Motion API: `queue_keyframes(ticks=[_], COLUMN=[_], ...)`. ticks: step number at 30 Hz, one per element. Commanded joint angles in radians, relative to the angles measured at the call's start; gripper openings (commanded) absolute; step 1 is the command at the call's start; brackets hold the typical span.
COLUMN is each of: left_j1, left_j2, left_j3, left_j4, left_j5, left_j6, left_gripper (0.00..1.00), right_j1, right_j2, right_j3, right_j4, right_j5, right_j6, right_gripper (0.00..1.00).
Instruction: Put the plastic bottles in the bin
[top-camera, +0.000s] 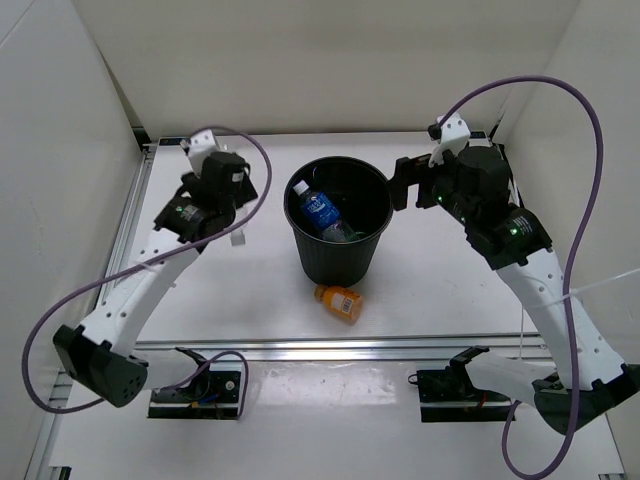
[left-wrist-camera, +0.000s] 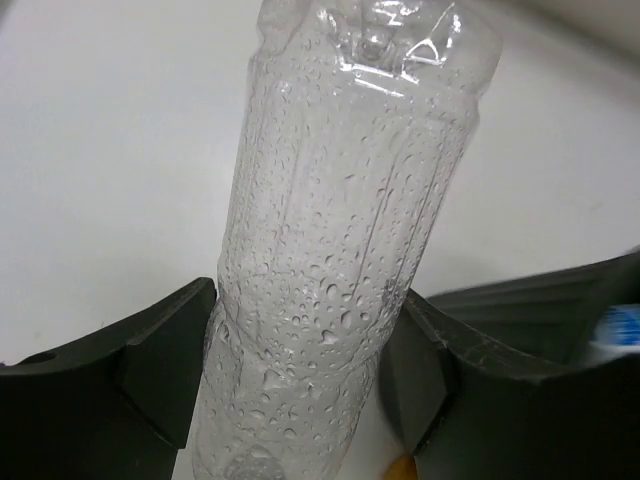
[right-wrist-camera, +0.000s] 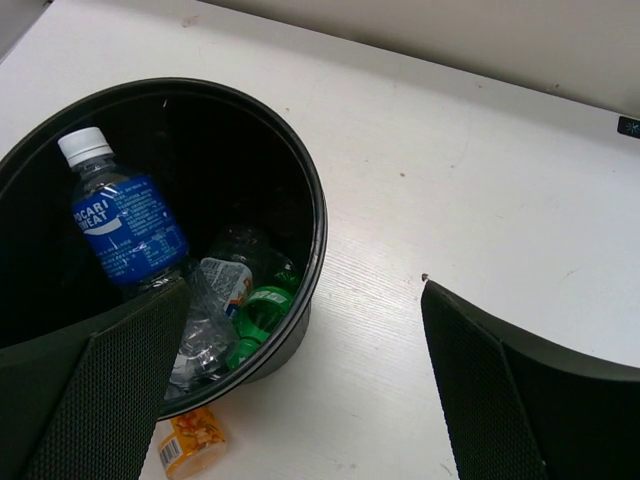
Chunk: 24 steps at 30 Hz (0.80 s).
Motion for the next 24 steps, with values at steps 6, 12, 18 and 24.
queue_keyframes(ticks=[6,12,18,24], left_j1=[-0.095,-0.219,-0.287,-0.319], left_j2=[0.080,0.241,0.461,0.535], left_j3=[0.432,0.617,0.857,0.861], left_j4=[-0.010,0.031,0.057,0.057], left_j5=[0.006,0.131,0.206,0.206], left_j6=[0.061,0.052,0.083,0.115], left_gripper=[0.48,0.50,0.55,0.85], right_j1=[-0.005,-0.016,-0.016,-0.025], right_j2=[-0.001,-0.001,-0.033,-0.064], right_j3=[-0.006,-0.006,-0.006,-0.026], right_j4=[0.055,0.055,0.035,0.035], right_j5=[0.120,0.149,0.176,0.187], right_j6=[0.070,0.089,0.089,0.080], right_gripper=[1.00,1.00,1.00,1.00])
